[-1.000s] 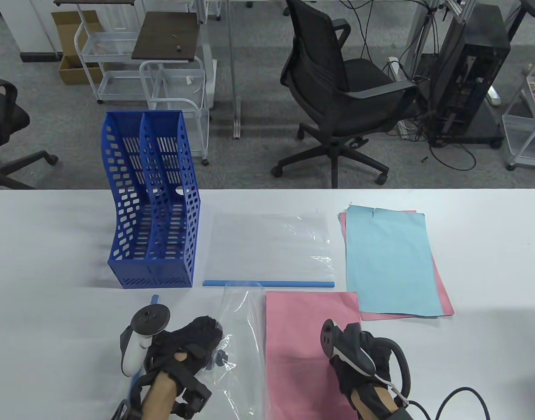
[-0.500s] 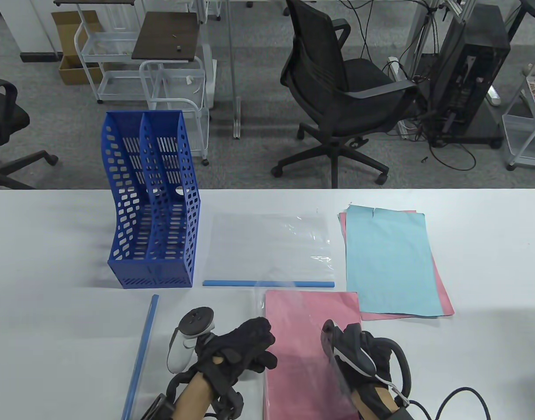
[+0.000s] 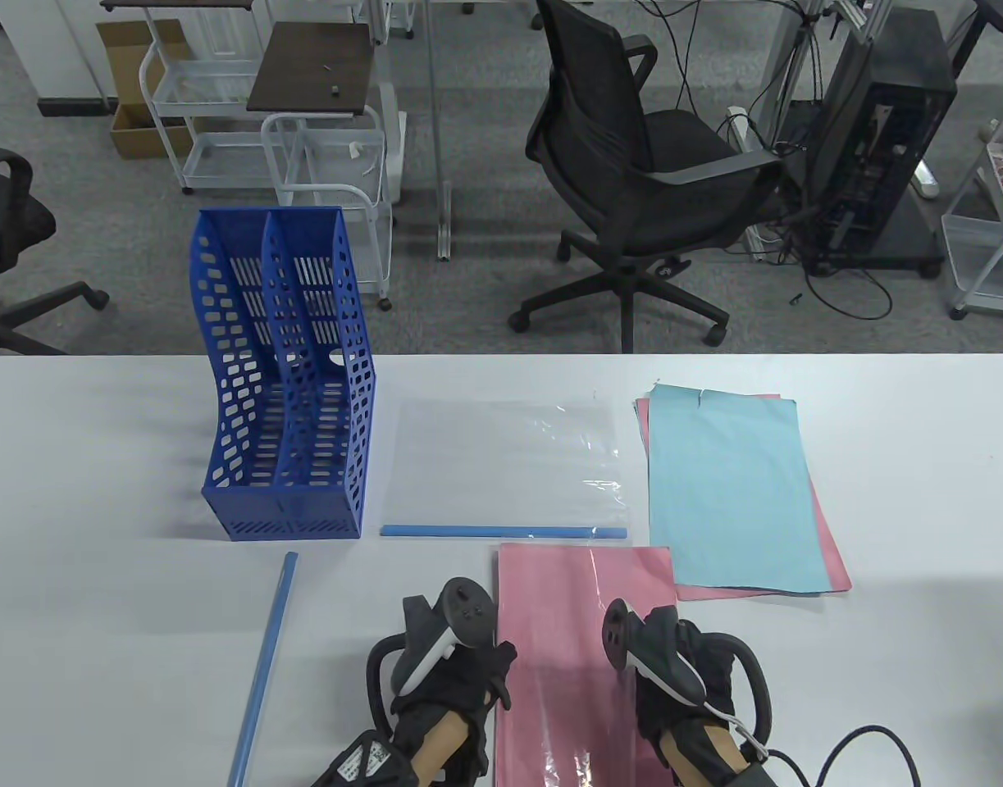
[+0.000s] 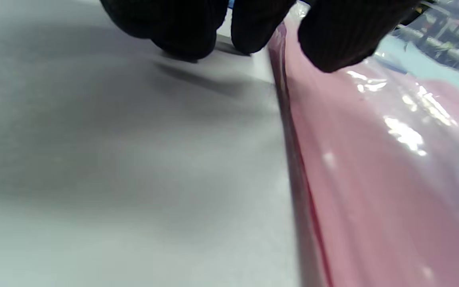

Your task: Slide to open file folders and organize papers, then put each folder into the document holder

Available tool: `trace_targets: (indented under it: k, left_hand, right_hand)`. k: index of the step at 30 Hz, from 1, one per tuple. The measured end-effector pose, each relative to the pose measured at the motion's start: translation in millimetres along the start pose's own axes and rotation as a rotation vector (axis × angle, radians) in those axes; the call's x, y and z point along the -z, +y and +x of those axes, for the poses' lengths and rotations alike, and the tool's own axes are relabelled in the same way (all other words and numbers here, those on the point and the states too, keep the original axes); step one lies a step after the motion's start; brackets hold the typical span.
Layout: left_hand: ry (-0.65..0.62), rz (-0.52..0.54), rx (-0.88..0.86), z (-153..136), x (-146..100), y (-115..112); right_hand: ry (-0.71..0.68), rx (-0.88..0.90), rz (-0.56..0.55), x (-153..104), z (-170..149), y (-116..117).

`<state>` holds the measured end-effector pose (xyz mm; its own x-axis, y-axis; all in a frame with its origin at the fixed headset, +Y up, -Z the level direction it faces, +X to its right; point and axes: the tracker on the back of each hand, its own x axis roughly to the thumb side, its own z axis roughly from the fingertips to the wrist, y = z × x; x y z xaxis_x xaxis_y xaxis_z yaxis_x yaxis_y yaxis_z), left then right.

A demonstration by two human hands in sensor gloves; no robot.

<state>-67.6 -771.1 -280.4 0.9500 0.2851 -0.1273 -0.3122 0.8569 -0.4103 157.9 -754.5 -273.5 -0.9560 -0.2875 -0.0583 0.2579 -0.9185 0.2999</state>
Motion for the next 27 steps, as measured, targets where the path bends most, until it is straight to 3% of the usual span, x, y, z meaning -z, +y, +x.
trace_targets:
  k: [6, 11, 15, 18, 22, 25, 27]
  left_hand:
    - [0.029, 0.06, 0.089, 20.2, 3.0, -8.2]
    - [0.069, 0.041, -0.091, 20.3, 7.9, -8.2]
    - [0.014, 0.015, -0.272, 8.1, 5.5, -6.3]
    - [-0.07, -0.057, -0.464, -3.3, 5.0, -4.6]
    - [-0.129, -0.289, -0.832, -20.7, 9.4, -17.1]
    - [-0.094, -0.4, -0.869, -27.8, 12.7, -25.6]
    - [-0.055, -0.372, -0.869, -29.8, 12.3, -25.7]
  right_hand:
    - [-0.004, -0.003, -0.009, 0.2, -0.2, 0.1]
    - [-0.004, -0.006, -0.017, 0.1, -0.2, 0.1]
    - [-0.009, -0.012, -0.022, 0.1, -0.3, -0.1]
    - [-0.009, -0.015, -0.024, 0.2, -0.3, -0.3]
    - [-0.009, -0.028, -0.036, 0.1, -0.3, -0.8]
    - [-0.011, -0.033, -0.038, 0.4, -0.5, -1.0]
    - [-0.011, -0.028, -0.041, 0.7, -1.3, -1.0]
